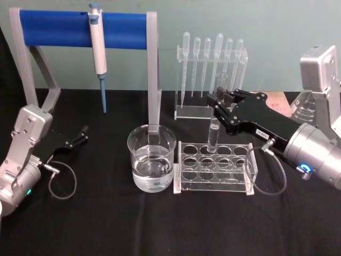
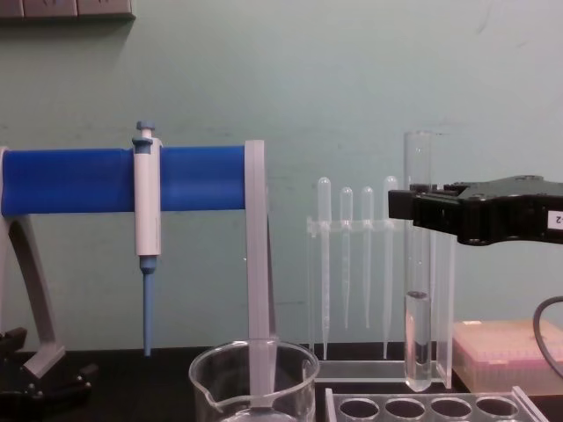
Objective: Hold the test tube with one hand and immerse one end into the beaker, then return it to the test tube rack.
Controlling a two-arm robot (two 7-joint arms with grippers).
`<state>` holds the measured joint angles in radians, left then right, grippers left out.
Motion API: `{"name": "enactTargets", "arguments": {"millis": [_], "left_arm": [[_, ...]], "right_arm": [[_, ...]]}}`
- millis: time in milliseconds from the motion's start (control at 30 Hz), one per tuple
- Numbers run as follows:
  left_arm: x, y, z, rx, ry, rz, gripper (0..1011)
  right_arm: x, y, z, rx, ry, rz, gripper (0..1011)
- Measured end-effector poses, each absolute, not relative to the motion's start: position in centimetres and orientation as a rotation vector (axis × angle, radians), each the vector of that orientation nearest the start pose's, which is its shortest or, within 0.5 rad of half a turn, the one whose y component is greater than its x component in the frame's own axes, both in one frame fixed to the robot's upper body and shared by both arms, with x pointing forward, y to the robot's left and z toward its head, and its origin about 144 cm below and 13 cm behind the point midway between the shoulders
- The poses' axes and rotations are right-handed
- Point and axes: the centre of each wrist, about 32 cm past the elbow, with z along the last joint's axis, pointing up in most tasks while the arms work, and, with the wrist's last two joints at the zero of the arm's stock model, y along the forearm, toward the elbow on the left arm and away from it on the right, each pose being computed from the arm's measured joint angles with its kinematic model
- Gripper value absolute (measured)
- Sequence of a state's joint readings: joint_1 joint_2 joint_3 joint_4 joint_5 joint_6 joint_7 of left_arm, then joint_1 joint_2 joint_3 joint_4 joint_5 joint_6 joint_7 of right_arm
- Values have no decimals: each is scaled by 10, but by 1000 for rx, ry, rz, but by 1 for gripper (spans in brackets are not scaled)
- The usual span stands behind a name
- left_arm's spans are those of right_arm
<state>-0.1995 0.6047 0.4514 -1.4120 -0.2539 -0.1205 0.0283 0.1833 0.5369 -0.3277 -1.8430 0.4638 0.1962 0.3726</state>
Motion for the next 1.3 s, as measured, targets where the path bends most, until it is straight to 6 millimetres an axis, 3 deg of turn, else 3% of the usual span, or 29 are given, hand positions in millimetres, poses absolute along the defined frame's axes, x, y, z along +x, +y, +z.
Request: {"name": "enactTargets", "arguments": {"millis": [1300], "left_arm": [[489, 310, 1140, 304, -285, 1248, 1000]], "right_arm": [[472, -248, 1263, -52, -116, -790, 231]]}}
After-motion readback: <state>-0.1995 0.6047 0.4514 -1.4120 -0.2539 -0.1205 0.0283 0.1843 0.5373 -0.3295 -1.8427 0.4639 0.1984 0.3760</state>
